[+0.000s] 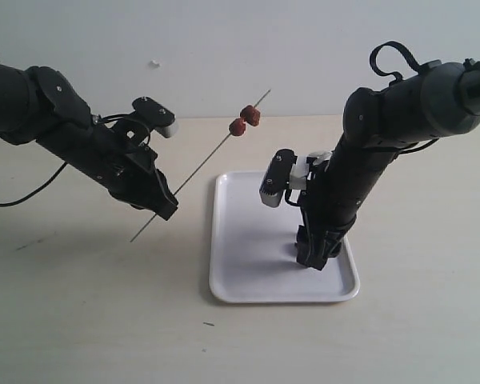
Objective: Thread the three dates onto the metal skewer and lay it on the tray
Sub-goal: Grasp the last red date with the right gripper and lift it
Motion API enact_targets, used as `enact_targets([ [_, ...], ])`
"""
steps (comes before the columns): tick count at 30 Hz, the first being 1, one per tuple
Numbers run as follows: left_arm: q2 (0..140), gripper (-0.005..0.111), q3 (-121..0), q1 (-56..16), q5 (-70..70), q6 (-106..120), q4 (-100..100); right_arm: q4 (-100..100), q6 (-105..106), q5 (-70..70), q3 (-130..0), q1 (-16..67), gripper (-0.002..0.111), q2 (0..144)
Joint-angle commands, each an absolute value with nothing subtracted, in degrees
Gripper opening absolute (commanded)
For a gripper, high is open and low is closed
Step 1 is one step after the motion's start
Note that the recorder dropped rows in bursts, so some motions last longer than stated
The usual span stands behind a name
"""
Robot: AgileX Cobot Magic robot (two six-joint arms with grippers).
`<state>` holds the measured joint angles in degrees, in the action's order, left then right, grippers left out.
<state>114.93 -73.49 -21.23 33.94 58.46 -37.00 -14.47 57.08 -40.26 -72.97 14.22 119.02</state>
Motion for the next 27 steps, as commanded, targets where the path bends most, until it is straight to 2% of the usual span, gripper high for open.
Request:
enact_targets([
  [1,114.7,0.000,-73.4,-21.2,33.6,58.1,-37.0,-15.0,56.4,-39.1,-72.9,14.0,0.054,119.0],
  [11,114.7,0.000,-73.4,-21.2,33.6,58.1,-37.0,-15.4,55.8,-38.5,-72.9,14.0,0.054,119.9],
  [13,114.7,0.000,-73.4,-21.2,33.6,58.1,-37.0,-15.4,55.8,-38.7,-72.9,14.0,0.050,119.9],
  [20,114.7,0.000,-73.4,-21.2,33.5,58.1,-37.1,-15.4,55.5,-39.1,-72.9,14.0,0.027,119.9],
  [27,114.7,0.000,-73.4,-21.2,33.5,58.1,-37.1,-14.1,49.6,-38.3,-73.1,14.0,0.026,118.9],
])
